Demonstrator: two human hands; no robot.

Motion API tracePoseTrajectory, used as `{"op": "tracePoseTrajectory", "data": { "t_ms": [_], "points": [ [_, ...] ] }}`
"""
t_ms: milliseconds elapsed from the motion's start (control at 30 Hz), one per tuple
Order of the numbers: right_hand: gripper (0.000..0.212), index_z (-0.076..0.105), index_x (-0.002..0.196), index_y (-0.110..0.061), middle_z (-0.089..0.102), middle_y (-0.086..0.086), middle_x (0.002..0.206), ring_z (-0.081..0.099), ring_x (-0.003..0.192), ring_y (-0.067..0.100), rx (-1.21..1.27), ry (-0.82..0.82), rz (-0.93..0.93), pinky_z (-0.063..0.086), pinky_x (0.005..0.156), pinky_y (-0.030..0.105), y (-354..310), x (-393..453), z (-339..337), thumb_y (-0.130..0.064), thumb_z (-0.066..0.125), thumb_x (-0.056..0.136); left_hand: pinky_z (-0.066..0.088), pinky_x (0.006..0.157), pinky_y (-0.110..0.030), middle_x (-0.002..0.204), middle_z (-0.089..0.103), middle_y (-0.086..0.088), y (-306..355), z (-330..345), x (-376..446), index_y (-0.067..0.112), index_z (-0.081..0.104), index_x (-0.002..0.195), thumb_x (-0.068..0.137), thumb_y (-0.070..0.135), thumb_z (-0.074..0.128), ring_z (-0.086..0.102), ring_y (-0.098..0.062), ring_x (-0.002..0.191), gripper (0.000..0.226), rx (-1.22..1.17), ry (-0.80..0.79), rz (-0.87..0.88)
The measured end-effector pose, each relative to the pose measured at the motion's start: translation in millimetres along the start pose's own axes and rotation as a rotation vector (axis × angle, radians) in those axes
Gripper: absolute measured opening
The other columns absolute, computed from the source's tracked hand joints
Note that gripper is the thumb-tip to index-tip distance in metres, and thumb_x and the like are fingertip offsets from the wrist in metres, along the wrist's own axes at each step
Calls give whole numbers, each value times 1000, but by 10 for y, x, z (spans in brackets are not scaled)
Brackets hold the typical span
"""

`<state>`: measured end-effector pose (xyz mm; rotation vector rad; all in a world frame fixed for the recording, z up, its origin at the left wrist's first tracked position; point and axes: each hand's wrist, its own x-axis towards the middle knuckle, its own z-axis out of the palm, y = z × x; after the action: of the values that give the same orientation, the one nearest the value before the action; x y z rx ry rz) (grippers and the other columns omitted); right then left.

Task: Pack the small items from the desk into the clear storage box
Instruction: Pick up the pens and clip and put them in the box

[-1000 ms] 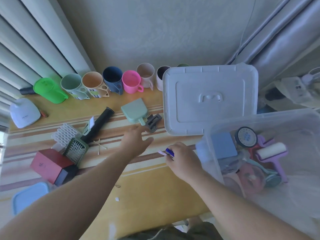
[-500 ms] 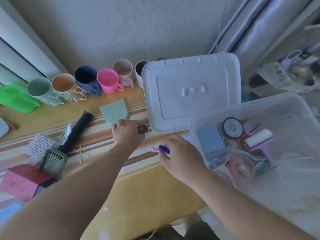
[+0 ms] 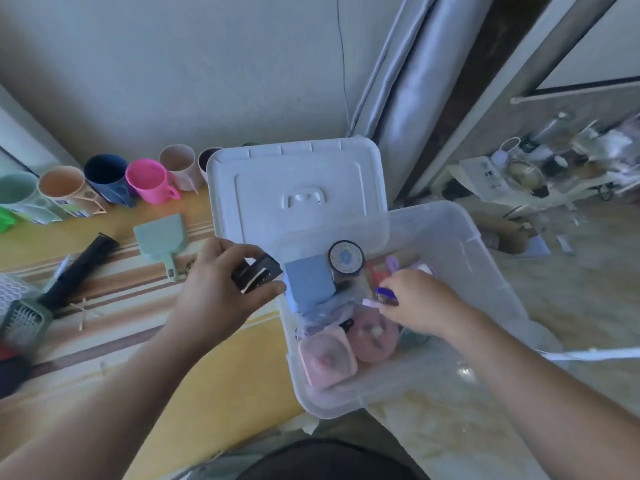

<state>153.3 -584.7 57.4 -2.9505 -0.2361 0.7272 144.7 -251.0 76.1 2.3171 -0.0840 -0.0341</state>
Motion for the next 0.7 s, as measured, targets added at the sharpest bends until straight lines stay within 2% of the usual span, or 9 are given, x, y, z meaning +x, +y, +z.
{"op": "tracePoseTrajectory", "data": {
  "t_ms": [33,133,233,300,400,500,567,633,700],
  "points": [
    [48,43,69,-22,47,-3,72,55,71,26,-65,-123,30,53,67,39,176,22,105,-58,63,95,39,73,-4,102,47,9,158,139,-37,39,68,105,72,44,88,56,2,87,38,-28,4,18],
    [53,48,72,-22,52,-1,77,60,74,31,-136,-348,-69,47,59,36,408,59,389,-69,62,92,38,78,-7,104,45,10,501,673,-145,33,69,106,87,48,73,54,0,90,24,-57,-84,23],
    [47,41,67,-30,45,-9,71,46,63,15,-84,-460,-246,33,55,30,320,18,478,-56,66,96,36,84,-11,107,43,12,641,1183,-190,31,67,116,95,46,63,51,1,93,26,-8,-228,-32],
    [36,52,72,-29,53,-7,74,51,66,16,-42,-492,-303,33,57,29,208,24,559,-48,69,98,37,91,-18,112,43,9,681,1407,-210,31,63,126,99,42,60,51,-3,94,30,48,-314,-103],
    [37,70,94,-14,68,7,89,65,82,30,-39,-502,-326,51,73,35,131,103,743,-50,73,94,35,92,-17,118,45,6,687,1589,-257,31,59,135,98,33,64,54,-10,98,38,108,-354,-179],
    [28,69,89,-11,68,8,85,66,80,31,-13,-471,-359,58,75,39,222,134,743,-39,74,93,38,88,-14,115,50,9,669,1656,-301,34,62,130,92,27,70,57,-8,95,39,139,-318,-192],
    [17,64,87,-7,66,9,88,62,79,31,36,-436,-388,52,71,37,324,130,694,-22,67,95,38,85,-11,114,54,11,668,1688,-311,36,65,126,89,25,72,59,-7,95,39,137,-291,-205],
    [6,61,95,-9,61,9,96,56,83,28,64,-440,-392,45,72,35,422,118,655,-14,59,97,37,82,-8,114,56,11,672,1722,-310,35,67,124,87,24,73,59,-6,93,39,127,-258,-223],
    [20,63,116,-9,65,11,111,60,93,30,44,-442,-357,50,82,37,523,113,642,-13,55,98,36,79,-3,115,58,12,687,1754,-299,35,67,123,85,22,73,58,-4,92,40,117,-249,-235]
  ]
}}
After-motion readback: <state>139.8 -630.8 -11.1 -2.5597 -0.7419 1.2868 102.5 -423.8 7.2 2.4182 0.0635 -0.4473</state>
